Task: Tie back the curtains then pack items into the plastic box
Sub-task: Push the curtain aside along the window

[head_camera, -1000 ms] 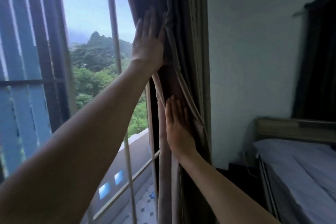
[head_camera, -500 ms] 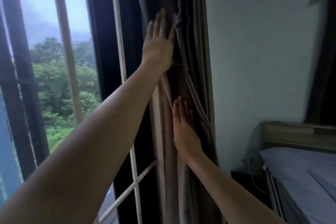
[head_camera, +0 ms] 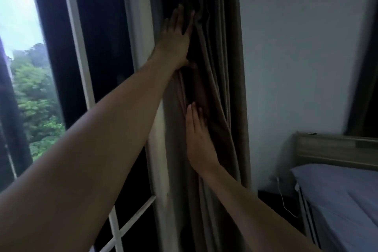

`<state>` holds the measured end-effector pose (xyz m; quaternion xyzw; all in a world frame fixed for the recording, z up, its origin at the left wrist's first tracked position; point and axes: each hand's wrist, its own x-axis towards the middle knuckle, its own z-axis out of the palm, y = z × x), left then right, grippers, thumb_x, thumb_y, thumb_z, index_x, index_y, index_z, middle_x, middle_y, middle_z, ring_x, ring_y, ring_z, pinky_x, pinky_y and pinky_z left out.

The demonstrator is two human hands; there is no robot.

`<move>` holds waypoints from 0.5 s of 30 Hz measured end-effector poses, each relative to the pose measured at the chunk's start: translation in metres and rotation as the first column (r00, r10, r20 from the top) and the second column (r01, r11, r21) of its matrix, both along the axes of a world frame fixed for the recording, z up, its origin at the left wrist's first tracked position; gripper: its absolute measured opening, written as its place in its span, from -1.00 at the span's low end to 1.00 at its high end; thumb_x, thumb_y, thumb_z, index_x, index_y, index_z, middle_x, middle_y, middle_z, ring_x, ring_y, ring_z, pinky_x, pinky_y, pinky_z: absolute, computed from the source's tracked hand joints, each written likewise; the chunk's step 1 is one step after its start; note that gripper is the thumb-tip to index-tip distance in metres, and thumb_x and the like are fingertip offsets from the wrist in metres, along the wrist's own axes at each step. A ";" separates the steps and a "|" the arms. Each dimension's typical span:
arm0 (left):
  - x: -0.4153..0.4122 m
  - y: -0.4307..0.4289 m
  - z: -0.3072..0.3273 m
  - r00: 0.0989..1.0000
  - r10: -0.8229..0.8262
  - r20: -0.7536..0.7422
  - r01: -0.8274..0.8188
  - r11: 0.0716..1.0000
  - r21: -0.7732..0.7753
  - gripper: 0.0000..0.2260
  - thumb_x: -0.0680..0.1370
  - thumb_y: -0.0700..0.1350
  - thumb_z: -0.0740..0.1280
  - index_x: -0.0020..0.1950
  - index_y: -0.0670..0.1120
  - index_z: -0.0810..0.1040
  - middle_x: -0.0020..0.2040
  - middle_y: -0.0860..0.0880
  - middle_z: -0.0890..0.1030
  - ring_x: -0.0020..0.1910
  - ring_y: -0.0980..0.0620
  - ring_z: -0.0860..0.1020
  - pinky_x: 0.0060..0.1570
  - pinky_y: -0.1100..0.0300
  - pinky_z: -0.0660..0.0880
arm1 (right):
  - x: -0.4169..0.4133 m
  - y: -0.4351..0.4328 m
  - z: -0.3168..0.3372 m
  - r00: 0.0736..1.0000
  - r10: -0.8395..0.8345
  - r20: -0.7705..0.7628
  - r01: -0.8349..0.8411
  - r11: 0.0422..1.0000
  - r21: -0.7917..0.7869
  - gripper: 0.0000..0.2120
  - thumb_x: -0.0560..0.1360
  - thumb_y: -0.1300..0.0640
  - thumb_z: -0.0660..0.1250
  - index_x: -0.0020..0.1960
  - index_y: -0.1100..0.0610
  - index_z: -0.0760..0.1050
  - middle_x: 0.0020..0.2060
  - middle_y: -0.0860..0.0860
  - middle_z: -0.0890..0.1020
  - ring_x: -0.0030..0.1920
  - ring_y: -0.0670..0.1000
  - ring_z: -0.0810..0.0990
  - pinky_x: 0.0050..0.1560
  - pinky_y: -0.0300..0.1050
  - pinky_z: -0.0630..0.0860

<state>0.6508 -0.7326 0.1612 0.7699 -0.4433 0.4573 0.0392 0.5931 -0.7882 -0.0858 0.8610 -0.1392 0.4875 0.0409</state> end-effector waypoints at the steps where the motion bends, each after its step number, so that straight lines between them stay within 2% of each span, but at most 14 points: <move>1: 0.000 0.001 0.001 1.000 0.017 -0.009 -0.017 1.000 0.018 0.19 0.29 0.20 0.53 0.56 -0.14 -0.27 0.52 -0.31 -0.28 0.53 -0.26 -0.21 0.49 -0.13 -0.16 | 0.002 0.001 -0.001 0.999 0.039 0.007 -0.040 0.999 0.024 -0.26 0.48 0.39 0.04 0.53 0.26 -0.29 0.55 0.16 -0.12 0.56 0.18 0.01 0.50 -0.02 -0.08; 5: -0.007 0.001 -0.004 0.996 0.089 -0.029 -0.087 0.994 0.067 0.22 0.28 0.22 0.53 0.55 -0.12 -0.30 0.53 -0.28 -0.29 0.53 -0.22 -0.21 0.50 -0.08 -0.16 | -0.002 0.006 -0.009 0.995 0.095 0.027 -0.097 0.993 0.066 -0.29 0.43 0.42 -0.04 0.54 0.29 -0.19 0.56 0.22 -0.02 0.55 0.23 0.04 0.51 0.02 0.02; 8: -0.019 0.007 -0.012 0.996 0.085 -0.019 -0.083 0.994 0.064 0.23 0.27 0.22 0.53 0.55 -0.13 -0.29 0.53 -0.29 -0.28 0.53 -0.23 -0.21 0.51 -0.08 -0.16 | -0.012 0.008 -0.015 0.994 0.105 -0.020 -0.103 0.992 0.076 -0.28 0.43 0.43 -0.06 0.53 0.27 -0.26 0.56 0.20 -0.11 0.56 0.21 -0.05 0.52 0.00 -0.07; 11: -0.036 0.019 -0.024 0.995 0.094 0.013 -0.095 0.994 0.058 0.21 0.28 0.26 0.50 0.56 -0.14 -0.27 0.53 -0.30 -0.24 0.54 -0.23 -0.19 0.51 -0.07 -0.17 | -0.026 0.014 -0.021 0.993 0.089 -0.075 -0.083 0.994 0.076 -0.22 0.47 0.44 0.06 0.54 0.25 -0.32 0.56 0.14 -0.22 0.56 0.15 -0.14 0.52 -0.04 -0.13; 15: -0.057 0.044 -0.049 0.997 0.045 0.068 -0.042 0.998 -0.053 -0.01 0.42 0.09 0.44 0.57 -0.15 -0.17 0.56 -0.26 -0.13 0.55 -0.20 -0.09 0.50 -0.03 -0.17 | -0.049 0.035 -0.029 0.985 0.128 -0.115 -0.114 0.986 0.119 -0.22 0.52 0.40 0.11 0.55 0.21 -0.32 0.56 0.08 -0.24 0.57 0.09 -0.16 0.52 -0.07 -0.11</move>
